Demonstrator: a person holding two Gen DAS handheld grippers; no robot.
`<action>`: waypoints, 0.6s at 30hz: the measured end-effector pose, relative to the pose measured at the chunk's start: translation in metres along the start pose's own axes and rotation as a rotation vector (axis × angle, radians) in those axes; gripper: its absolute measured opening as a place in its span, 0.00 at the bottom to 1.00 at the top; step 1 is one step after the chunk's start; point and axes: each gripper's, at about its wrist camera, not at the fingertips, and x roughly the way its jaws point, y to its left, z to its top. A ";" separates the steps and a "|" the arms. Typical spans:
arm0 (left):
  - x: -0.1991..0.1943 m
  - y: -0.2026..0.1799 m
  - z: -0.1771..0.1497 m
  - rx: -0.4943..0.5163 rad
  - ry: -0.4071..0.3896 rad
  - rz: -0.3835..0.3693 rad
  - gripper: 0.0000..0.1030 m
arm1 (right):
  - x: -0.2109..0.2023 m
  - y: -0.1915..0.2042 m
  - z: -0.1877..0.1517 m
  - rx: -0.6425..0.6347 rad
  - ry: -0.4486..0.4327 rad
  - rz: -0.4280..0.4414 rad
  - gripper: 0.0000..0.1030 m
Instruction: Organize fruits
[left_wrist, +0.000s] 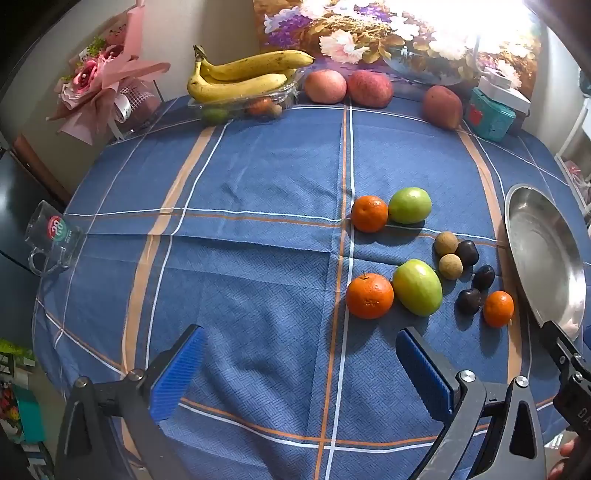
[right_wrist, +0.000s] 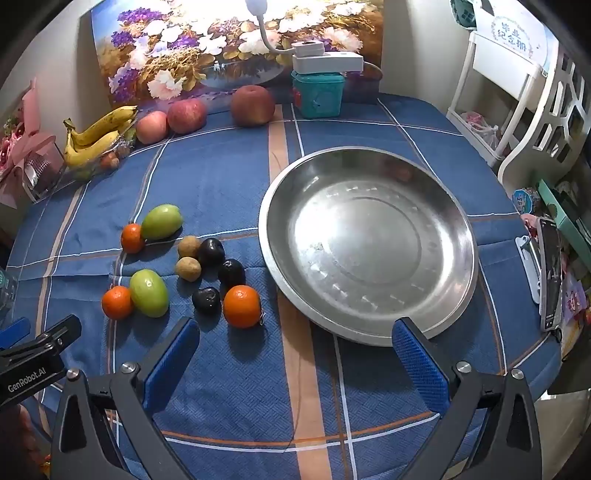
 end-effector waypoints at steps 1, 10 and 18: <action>0.000 0.000 0.000 0.000 -0.001 0.000 1.00 | 0.000 -0.002 -0.003 0.002 -0.007 0.002 1.00; -0.001 -0.001 0.000 0.000 -0.004 0.000 1.00 | 0.001 -0.002 -0.004 0.001 -0.011 0.000 1.00; -0.002 -0.001 0.001 0.001 -0.002 0.002 1.00 | 0.001 -0.002 -0.004 0.000 -0.010 0.000 1.00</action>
